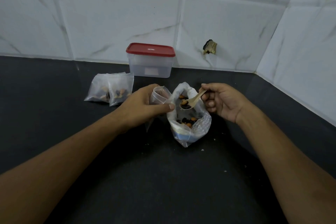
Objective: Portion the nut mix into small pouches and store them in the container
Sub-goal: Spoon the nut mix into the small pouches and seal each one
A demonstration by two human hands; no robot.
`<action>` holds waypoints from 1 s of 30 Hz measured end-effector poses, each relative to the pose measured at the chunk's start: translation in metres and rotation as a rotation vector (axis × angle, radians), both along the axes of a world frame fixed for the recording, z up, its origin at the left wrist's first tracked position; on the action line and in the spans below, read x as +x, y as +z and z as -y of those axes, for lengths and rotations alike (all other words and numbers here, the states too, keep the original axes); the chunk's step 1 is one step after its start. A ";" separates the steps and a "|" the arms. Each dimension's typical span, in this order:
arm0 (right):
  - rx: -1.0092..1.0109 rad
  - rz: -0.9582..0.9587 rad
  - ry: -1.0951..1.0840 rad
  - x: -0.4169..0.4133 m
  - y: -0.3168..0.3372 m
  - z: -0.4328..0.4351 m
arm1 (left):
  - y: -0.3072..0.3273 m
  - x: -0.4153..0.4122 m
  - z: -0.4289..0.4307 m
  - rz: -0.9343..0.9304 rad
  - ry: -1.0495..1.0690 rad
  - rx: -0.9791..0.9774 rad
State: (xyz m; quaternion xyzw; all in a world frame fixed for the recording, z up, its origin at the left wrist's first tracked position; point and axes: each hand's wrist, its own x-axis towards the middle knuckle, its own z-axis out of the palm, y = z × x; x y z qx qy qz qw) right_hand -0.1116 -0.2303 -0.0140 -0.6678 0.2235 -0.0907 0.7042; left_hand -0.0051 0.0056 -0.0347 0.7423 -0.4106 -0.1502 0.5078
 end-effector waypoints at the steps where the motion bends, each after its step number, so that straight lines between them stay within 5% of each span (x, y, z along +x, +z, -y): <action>1: 0.014 0.009 -0.004 0.000 0.000 0.000 | 0.000 0.000 0.000 -0.005 -0.004 0.004; 13: 0.092 0.200 -0.034 0.000 0.013 -0.014 | -0.002 0.001 -0.001 0.014 -0.035 0.011; 30: -0.247 0.247 0.272 -0.003 0.014 -0.042 | -0.005 0.003 0.000 0.029 -0.038 -0.032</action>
